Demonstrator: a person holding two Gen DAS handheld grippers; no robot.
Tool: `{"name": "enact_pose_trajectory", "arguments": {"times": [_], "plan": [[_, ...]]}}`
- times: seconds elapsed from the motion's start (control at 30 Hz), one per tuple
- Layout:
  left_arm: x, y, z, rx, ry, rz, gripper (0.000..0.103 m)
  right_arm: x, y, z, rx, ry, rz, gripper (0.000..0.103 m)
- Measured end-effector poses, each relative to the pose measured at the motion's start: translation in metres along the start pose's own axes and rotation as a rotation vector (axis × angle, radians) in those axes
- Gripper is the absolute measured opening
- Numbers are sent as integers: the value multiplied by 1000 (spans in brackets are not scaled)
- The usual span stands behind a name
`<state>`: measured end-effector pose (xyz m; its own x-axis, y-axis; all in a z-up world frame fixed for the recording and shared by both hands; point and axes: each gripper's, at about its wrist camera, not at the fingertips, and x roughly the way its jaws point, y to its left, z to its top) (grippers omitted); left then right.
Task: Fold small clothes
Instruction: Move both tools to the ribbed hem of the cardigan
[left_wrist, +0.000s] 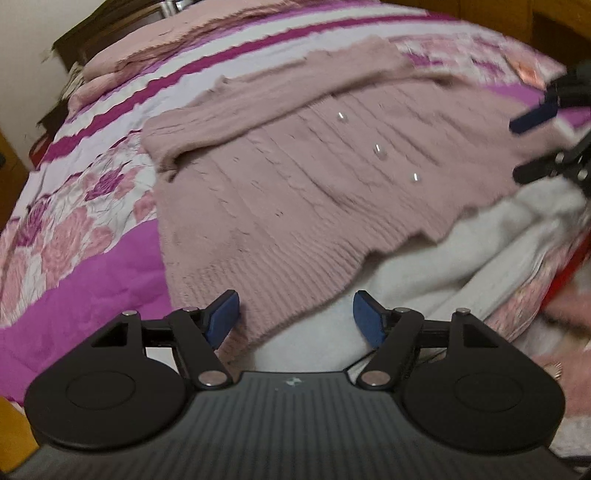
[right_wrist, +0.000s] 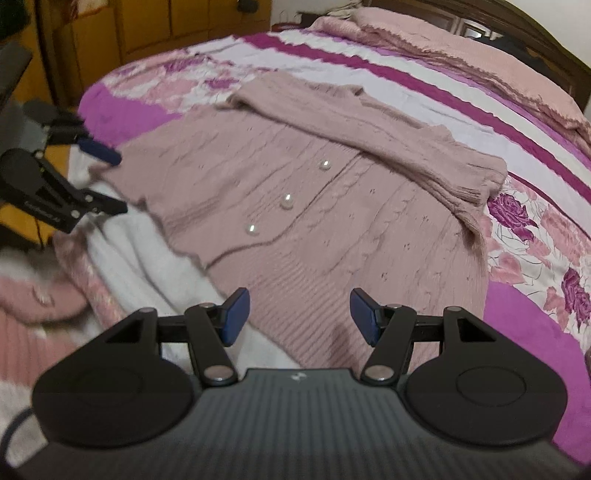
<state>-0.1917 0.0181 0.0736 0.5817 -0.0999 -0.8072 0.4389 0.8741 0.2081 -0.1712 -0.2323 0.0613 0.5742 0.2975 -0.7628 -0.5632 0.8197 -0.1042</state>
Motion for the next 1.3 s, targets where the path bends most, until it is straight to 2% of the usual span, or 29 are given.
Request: {"name": "enact_pose_trajectory", "arguments": {"times": [0.1,0.23,0.4,0.63,0.9,1.1,1.3], "plan": [[8,-5,3,27,-9,37,75,4,3,-4,-19,27,-25,62],[17,5,9,-31,-21,53,75,12,1,-7,-28,54,-59,62],[25,16,11,-76,-24,67,75,16,3,-11,-54,70,-61,62],[26,13,8,-67,-33,76,75,14,10,-14,-141,101,-53,62],[28,14,7,-75,-38,76,76,25,9,-8,-158,61,-98,62],[29,13,7,-67,-41,82,76,34,1,0,-133,14,-235,62],[28,8,2,-48,-61,106,76,29,2,-10,-160,44,-222,62]]}}
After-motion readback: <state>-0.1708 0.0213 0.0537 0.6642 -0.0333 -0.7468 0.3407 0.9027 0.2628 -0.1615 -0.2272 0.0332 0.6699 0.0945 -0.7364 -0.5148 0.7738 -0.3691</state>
